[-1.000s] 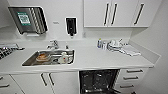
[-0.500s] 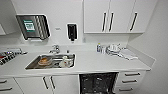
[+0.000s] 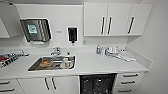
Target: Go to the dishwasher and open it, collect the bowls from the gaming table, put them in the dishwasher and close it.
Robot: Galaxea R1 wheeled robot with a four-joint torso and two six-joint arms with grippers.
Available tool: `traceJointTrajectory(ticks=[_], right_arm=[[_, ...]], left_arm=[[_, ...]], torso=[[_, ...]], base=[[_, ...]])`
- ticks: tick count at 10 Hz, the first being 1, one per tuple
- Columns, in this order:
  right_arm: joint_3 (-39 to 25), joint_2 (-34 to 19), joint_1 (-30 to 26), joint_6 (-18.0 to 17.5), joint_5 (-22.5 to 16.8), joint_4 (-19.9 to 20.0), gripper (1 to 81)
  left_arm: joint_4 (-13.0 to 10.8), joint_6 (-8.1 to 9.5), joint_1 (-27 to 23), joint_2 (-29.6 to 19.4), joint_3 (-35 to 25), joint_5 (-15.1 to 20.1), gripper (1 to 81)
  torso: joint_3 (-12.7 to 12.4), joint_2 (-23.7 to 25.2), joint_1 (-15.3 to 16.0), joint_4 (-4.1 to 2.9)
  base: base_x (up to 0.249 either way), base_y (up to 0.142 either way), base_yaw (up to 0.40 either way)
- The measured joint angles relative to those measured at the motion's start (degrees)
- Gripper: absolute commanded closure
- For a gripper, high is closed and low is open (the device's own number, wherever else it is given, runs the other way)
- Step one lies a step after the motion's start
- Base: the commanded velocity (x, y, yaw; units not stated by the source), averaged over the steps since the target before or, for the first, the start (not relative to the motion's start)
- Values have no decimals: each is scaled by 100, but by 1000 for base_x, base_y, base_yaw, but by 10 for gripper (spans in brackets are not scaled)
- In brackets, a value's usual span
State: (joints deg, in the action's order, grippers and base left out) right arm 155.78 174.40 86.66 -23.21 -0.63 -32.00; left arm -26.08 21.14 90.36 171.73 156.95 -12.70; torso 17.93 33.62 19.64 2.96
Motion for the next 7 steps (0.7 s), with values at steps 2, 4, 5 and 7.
traceJointTrajectory(ticks=[2,4,5,7], right_arm=[[0,2,-1,0,1,0,10],[0,0,-33,1,4,0,10],[0,0,-33,1,0,0,10],[0,0,-41,1,0,0,10]], left_arm=[[-10,0,-17,2,0,-5,10],[-11,0,-22,2,0,-5,10],[-11,0,-15,5,0,4,10],[-11,0,-23,5,0,2,10]], torso=[[-9,-415,-271,0],[-9,-819,-533,0],[-40,-979,-631,0],[-308,-1294,-833,0]], base=[[0,0,0],[0,0,0],[0,0,0],[0,0,0]])
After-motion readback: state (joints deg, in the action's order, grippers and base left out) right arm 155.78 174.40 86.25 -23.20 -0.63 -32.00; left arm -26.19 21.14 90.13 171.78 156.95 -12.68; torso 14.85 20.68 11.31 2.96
